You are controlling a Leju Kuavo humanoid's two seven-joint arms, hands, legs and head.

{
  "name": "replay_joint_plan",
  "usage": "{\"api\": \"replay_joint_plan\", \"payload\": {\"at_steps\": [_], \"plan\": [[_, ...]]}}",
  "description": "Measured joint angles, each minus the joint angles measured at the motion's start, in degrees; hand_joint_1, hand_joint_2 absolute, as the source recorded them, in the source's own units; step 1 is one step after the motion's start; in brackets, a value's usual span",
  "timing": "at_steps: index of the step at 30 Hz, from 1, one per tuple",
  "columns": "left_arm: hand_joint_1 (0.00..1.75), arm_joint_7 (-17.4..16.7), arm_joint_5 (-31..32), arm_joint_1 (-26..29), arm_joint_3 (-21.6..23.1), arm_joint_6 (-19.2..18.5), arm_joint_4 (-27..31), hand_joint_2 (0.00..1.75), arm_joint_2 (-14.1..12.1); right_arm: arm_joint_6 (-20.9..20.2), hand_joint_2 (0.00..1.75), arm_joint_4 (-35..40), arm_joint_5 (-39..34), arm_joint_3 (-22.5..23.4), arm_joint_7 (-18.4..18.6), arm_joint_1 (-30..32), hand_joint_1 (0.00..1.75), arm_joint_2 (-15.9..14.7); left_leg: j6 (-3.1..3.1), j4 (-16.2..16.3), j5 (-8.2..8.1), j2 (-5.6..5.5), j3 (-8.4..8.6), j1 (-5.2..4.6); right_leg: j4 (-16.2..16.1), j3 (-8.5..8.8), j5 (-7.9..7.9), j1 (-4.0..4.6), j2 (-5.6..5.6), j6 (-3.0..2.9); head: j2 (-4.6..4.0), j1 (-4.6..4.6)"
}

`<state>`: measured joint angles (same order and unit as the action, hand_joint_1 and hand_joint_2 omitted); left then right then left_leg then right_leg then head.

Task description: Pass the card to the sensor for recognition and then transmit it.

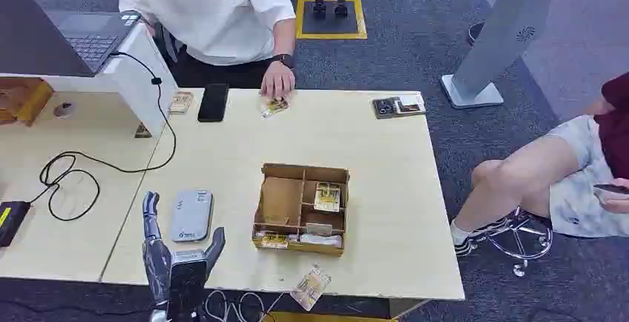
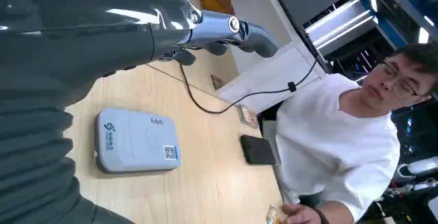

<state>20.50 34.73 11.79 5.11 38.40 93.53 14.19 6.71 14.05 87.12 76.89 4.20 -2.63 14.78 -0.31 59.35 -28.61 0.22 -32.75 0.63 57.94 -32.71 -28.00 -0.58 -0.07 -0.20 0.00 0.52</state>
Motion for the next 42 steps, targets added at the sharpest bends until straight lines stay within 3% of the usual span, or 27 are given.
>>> {"api": "replay_joint_plan", "payload": {"at_steps": [42], "plan": [[0.00, -1.90, 0.26, -0.05, 0.02, 0.00, -0.02, 1.75, -0.85, 0.33, 1.75, 0.00, 0.72, -0.85, 0.00, 0.03, 0.00, 0.02, 0.00, 0.00, 0.00, 0.00, 0.01, 0.00, 0.00, 0.00, 0.00, 0.00, 0.00, 0.00, 0.00, 0.00]]}}
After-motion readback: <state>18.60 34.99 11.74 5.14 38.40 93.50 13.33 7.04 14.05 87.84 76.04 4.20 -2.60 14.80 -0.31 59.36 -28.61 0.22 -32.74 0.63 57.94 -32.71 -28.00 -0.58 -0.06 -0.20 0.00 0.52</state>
